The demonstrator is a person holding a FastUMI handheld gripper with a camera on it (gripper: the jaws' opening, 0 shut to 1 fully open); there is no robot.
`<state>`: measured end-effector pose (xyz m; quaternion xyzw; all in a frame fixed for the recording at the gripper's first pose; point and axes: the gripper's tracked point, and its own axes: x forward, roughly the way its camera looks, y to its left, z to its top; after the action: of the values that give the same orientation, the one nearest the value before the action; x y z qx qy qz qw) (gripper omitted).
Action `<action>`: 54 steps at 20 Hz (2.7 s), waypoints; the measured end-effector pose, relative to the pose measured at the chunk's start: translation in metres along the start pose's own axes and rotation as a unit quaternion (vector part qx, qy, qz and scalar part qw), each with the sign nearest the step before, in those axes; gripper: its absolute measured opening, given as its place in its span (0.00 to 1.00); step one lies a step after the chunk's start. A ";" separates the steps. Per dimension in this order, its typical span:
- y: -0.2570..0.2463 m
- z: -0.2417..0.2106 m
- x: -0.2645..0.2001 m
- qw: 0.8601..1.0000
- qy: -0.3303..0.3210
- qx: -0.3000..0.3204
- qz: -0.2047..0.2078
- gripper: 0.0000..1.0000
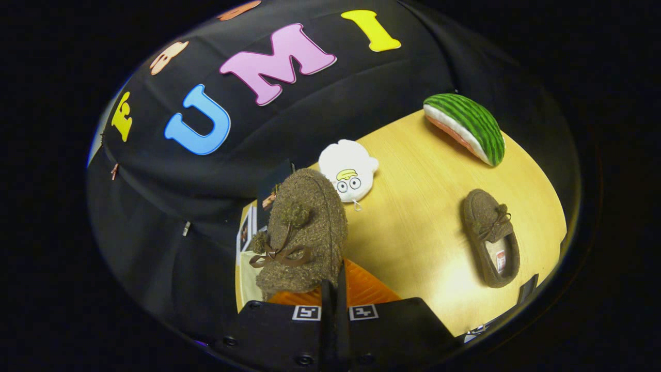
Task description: Open the storage box then place both shoes into the box .Put the left shoe in first, then the right shoe, with the right side of both shoes facing outward in a uniform manner.
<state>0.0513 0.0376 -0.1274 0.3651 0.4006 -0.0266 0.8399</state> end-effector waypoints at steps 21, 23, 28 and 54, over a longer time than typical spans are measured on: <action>0.099 -0.143 0.081 0.991 0.097 -0.091 0.002 0.05; 0.097 -0.151 0.087 0.990 0.105 -0.096 -0.008 0.05; 0.109 -0.166 0.101 0.988 0.129 -0.087 0.001 0.11; -0.139 0.029 -0.045 0.972 0.002 -0.231 -0.037 0.99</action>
<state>-0.0070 -0.0935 -0.1666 0.1464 0.4111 0.0363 0.8990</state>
